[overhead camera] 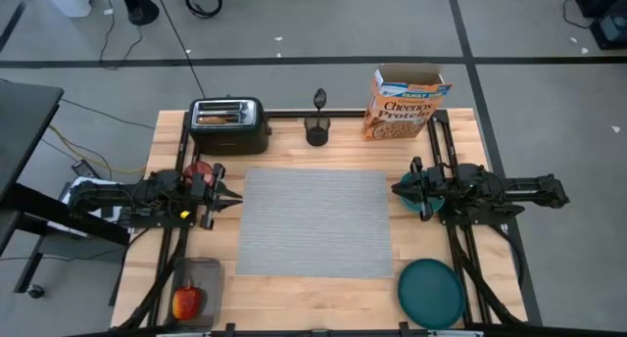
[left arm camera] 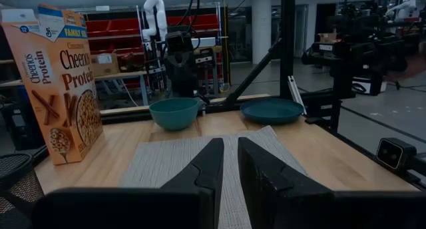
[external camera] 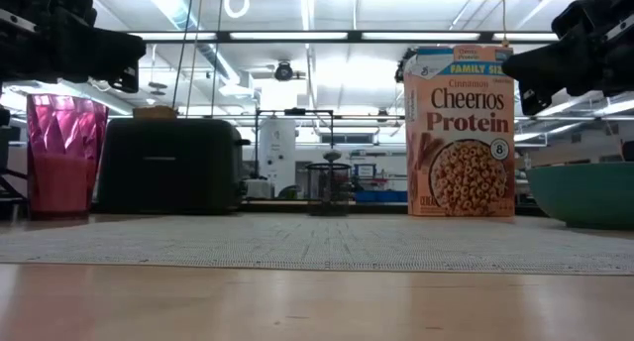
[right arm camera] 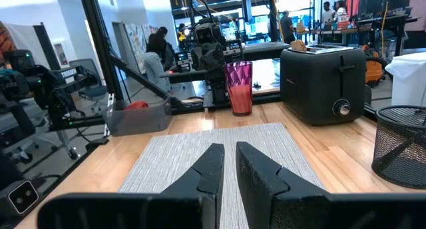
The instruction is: Arrange a breakfast setting
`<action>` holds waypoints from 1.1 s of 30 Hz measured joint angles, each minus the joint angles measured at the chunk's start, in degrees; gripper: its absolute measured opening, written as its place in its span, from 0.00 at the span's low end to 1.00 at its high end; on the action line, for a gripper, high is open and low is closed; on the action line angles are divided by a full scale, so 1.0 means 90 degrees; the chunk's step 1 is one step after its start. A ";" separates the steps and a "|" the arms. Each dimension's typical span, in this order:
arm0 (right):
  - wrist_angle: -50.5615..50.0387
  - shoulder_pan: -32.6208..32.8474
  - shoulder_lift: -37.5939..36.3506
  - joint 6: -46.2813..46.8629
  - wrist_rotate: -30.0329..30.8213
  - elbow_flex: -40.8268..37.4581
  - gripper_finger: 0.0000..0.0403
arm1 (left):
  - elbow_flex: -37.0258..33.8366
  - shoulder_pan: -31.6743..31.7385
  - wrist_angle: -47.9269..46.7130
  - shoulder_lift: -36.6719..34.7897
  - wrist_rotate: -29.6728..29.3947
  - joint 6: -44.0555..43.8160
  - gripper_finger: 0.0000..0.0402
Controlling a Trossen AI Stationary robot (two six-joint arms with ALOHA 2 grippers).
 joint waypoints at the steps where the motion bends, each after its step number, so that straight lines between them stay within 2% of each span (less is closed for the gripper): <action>1: 0.0000 -0.0002 0.0002 0.0001 0.0000 0.0000 0.12 | 0.0000 0.0000 -0.0002 0.0000 0.0000 0.0000 0.14; 4: 0.0002 -0.0002 0.0000 -0.0109 0.0002 0.0000 0.12 | 0.0000 0.0000 -0.0002 0.0000 0.0000 0.0000 0.14; 7: 0.0119 0.0000 0.0002 -0.1170 0.0266 0.0000 0.12 | -0.0001 -0.0001 0.0000 0.0000 0.0000 0.0000 0.14; 9: 0.0335 -0.0002 0.0002 -0.1360 0.0348 0.0000 0.12 | 0.0000 0.0000 0.0001 0.0000 0.0000 0.0000 0.14; 11: 0.0604 0.0001 0.0006 -0.0673 0.0430 0.0000 0.12 | 0.0000 -0.0002 0.0001 0.0000 0.0000 0.0000 0.14; 12: 0.0818 0.0002 0.0018 0.0051 0.0673 0.0000 0.12 | 0.0000 -0.0002 0.0001 0.0000 0.0002 0.0000 0.14; 14: 0.1431 -0.0005 0.0034 0.1888 0.1521 0.0000 0.12 | -0.0002 0.0000 -0.0001 0.0000 0.0001 0.0000 0.14; 16: 0.1844 -0.0007 0.0032 0.2882 0.2285 0.0007 0.12 | 0.0000 0.0000 0.0001 0.0000 0.0000 0.0000 0.14; 22: 0.2290 -0.0012 0.0123 0.3481 0.3610 0.0008 0.12 | 0.0000 0.0000 0.0001 0.0000 0.0000 0.0000 0.14; 25: 0.2056 0.0047 0.0343 0.4041 0.3640 0.0297 0.12 | 0.0000 -0.0001 -0.0002 0.0000 0.0000 0.0000 0.14; 27: 0.1586 0.0195 0.0707 0.4304 0.3673 0.0730 0.10 | -0.0002 0.0000 -0.0001 0.0000 0.0000 0.0000 0.14; 31: 0.0266 0.0511 0.1859 0.4350 0.4302 0.2054 0.02 | 0.0000 -0.0002 -0.0002 0.0000 0.0000 0.0000 0.14; 33: -0.0312 0.0606 0.2519 0.4348 0.4536 0.2784 0.02 | -0.0002 0.0000 -0.0002 0.0000 0.0000 0.0000 0.14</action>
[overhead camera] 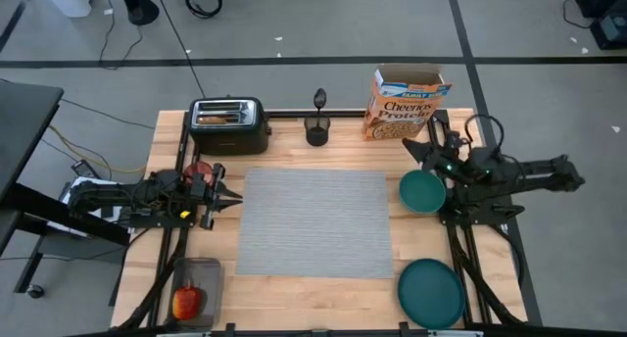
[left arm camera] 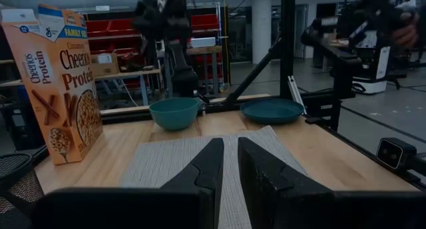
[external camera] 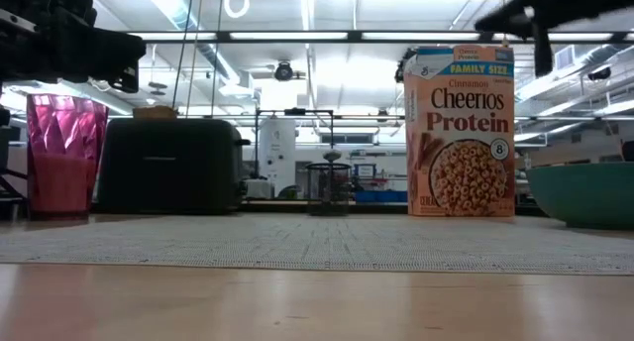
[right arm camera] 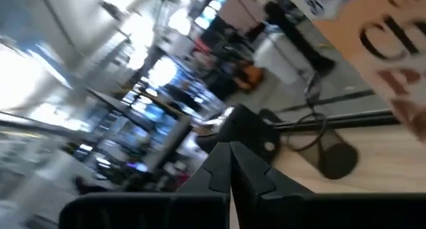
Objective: Arrange a breakfast setting
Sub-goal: Put the dark green bowl on the middle of the gray placemat
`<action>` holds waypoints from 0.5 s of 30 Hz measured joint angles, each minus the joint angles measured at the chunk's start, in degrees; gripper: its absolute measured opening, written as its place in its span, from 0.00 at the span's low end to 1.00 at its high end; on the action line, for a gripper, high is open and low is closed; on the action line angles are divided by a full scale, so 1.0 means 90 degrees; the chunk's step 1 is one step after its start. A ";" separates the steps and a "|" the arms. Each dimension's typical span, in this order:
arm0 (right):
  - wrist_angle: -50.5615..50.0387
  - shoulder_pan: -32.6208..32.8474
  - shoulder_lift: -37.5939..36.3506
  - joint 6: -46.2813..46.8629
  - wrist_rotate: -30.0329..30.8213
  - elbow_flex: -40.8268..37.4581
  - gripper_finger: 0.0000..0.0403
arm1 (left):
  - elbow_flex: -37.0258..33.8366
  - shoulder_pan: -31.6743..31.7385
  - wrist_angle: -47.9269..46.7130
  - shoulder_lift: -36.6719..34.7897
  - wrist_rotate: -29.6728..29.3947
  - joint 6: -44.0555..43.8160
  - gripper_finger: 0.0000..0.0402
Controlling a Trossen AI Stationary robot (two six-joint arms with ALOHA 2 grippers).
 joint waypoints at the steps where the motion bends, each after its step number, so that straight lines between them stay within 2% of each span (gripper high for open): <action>1: -0.0323 0.0029 0.0338 -0.0003 0.0049 0.0387 0.02 | 0.0002 0.0000 0.0000 0.0000 0.0000 0.0000 0.14; 5: -0.1910 0.0083 0.1606 0.0234 0.0079 0.1989 0.02 | 0.0000 0.0000 0.0000 0.0000 0.0000 0.0000 0.14; 10: -0.4583 -0.0028 0.2882 0.0710 -0.0209 0.3859 0.04 | 0.0001 -0.0002 0.0145 0.0000 0.0002 -0.0220 0.14; 15: -0.7100 -0.0412 0.3835 0.1042 -0.1886 0.5190 0.17 | 0.0001 -0.0001 0.0698 0.0001 -0.0054 -0.2178 0.14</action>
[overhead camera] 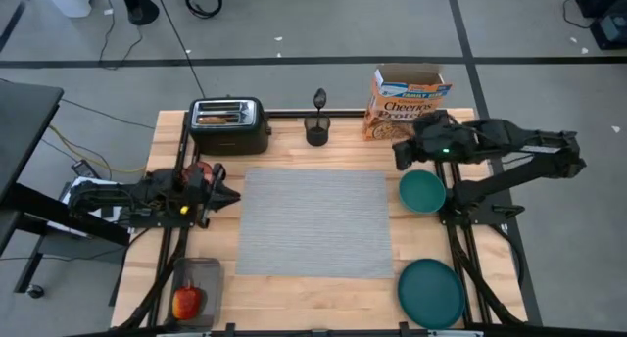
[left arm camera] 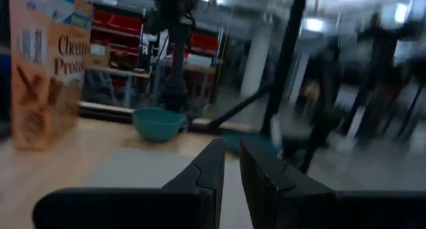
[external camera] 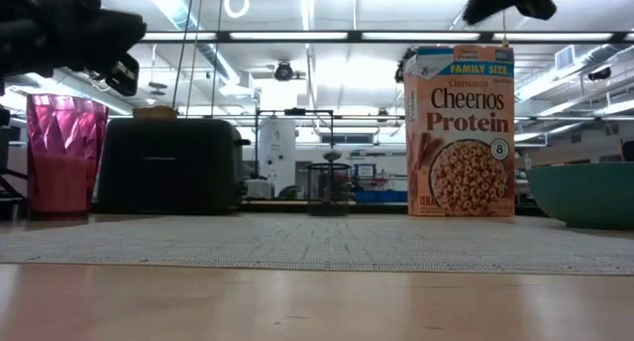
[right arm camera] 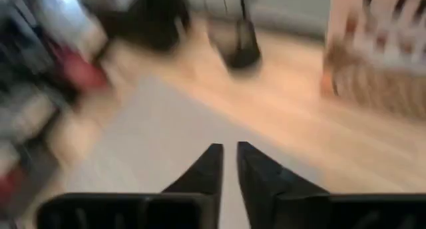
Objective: Arrange a breakfast setting
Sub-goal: Put the dark green bowl on the middle of the gray placemat
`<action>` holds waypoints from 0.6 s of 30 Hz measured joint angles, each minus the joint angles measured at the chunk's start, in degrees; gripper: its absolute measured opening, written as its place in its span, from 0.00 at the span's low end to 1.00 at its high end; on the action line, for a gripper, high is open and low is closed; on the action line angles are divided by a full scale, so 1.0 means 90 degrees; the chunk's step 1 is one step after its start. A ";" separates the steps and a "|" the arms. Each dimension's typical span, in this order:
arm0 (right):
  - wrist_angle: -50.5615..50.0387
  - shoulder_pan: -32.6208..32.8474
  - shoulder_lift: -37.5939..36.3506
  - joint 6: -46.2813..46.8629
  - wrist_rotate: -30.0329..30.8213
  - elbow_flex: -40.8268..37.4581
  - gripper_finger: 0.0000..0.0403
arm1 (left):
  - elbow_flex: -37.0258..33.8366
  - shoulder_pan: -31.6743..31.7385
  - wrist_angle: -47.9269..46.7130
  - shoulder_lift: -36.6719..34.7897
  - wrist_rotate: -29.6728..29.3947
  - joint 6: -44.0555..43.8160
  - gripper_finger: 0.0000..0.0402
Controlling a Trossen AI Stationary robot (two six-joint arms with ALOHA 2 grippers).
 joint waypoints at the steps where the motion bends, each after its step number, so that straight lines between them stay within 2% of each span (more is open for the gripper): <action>1: -0.0260 -0.0047 0.0158 0.0003 -0.0271 0.0094 0.21 | -0.0001 0.0001 0.0150 0.0001 -0.0031 -0.0356 0.14; 4: -0.0575 -0.0156 0.0506 0.0241 -0.0706 0.0151 0.33 | -0.0001 0.0001 0.0623 -0.0001 -0.0184 -0.1130 0.14; 9: -0.1246 -0.0236 0.1148 0.1317 -0.0790 0.0044 0.47 | 0.0011 0.0001 0.1225 0.0000 -0.0901 -0.1938 0.14; 13: -0.1997 -0.0233 0.1648 0.1857 -0.0823 0.0042 0.51 | 0.0487 -0.0001 0.1201 0.0133 -0.0947 -0.1888 0.14; 18: -0.2013 -0.0132 0.2086 0.1994 -0.0958 0.0040 0.52 | 0.1616 -0.0015 0.1188 0.0880 -0.0830 -0.1243 0.14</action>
